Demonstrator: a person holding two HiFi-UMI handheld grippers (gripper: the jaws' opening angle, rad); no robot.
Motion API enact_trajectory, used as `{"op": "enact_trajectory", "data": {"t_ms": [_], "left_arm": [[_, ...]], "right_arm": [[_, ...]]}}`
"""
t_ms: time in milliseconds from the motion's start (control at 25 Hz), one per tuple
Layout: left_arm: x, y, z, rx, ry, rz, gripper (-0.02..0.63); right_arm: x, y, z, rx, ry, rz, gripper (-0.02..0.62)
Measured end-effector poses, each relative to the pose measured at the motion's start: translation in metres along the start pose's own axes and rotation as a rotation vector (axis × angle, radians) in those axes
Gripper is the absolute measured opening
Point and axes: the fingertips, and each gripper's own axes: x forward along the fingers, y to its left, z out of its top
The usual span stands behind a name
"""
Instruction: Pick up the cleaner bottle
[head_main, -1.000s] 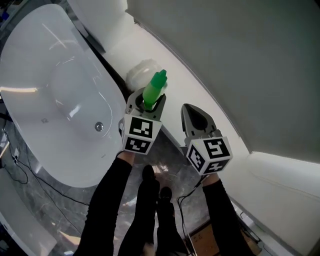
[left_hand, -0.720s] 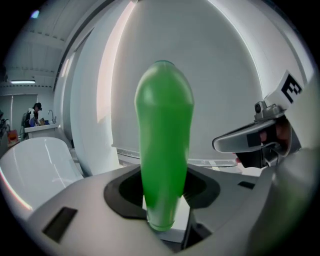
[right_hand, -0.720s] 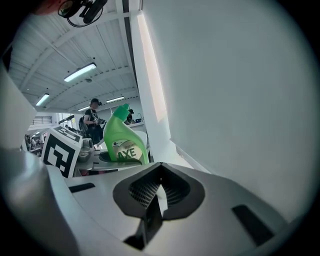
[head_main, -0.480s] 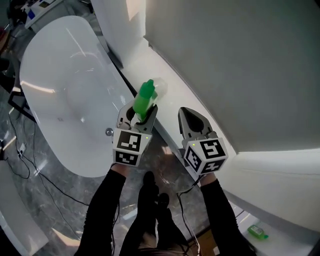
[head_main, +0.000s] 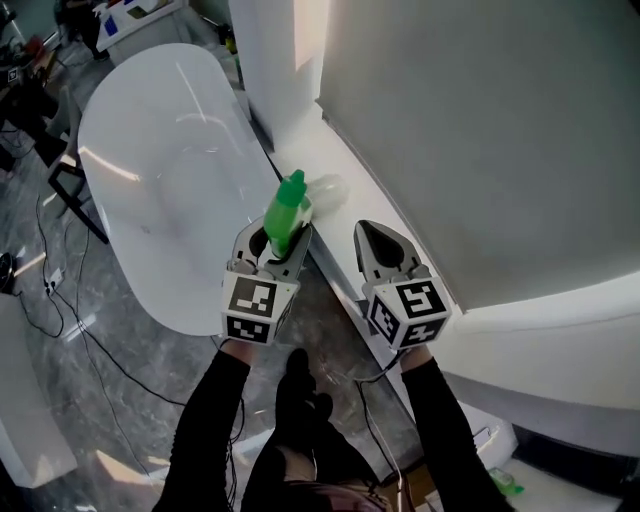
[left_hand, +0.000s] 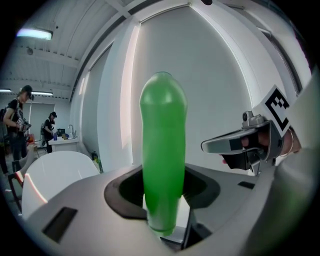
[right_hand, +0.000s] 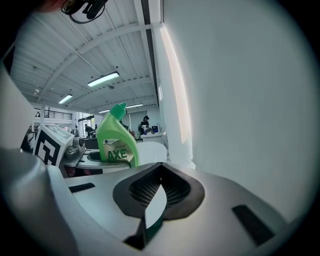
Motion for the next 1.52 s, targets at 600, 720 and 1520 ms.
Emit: {"op": "enact_trajectory", "data": {"t_ms": [600,720,1520], "left_arm": [[-0.103,0.026,0.029,-0.023,-0.051,0.147,0.189],[-0.117,0.035,0.03,-0.026,-0.06,0.177,0.189],[-0.18,0.084,0.026,-0.04,-0.085,0.308,0.189]], "right_arm": [[-0.013,0.089,0.036,-0.09,-0.03,0.152,0.002],[-0.01,0.105,0.038,-0.108,-0.028,0.182,0.002],[0.019,0.184,0.039,-0.161,-0.02,0.344,0.001]]}}
